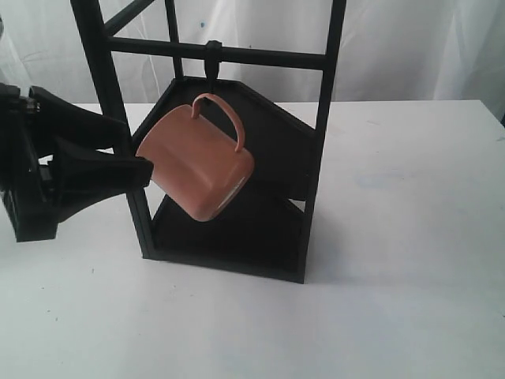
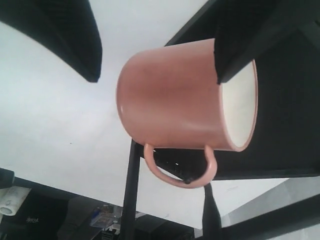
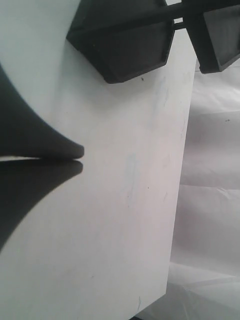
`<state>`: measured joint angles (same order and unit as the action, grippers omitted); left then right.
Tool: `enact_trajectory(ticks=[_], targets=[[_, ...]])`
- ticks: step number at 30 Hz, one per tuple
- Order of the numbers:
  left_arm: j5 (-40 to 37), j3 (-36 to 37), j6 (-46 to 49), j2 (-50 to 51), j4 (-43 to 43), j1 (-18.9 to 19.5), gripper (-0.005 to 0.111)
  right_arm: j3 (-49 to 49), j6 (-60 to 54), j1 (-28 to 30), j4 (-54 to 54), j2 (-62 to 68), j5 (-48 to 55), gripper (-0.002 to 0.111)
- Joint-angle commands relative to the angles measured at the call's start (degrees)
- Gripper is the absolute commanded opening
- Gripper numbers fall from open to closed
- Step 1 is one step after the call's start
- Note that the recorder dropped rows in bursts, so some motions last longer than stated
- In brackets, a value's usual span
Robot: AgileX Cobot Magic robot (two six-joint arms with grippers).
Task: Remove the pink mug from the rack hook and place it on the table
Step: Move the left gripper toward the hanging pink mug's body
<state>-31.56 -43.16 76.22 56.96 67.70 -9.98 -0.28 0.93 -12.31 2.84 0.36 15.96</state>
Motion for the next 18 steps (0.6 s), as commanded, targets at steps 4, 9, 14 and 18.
enact_trajectory(ticks=[4,9,14,18], targets=[[0.1,-0.3,3.6,2.8,4.0,-0.2,0.067,0.3,-0.5,0.3,0.1,-0.4,-0.2,0.0],[-1.3,-0.3,6.7,4.2,7.8,-0.2,0.067,0.3,-0.5,0.3,0.1,-0.4,-0.2,0.0],[-3.1,-0.3,8.4,6.0,9.8,-0.2,0.067,0.3,-0.5,0.3,0.1,-0.4,-0.2,0.0],[-4.2,-0.3,8.6,7.0,9.9,-0.2,0.067,0.3,-0.5,0.3,0.1,-0.4,-0.2,0.0]])
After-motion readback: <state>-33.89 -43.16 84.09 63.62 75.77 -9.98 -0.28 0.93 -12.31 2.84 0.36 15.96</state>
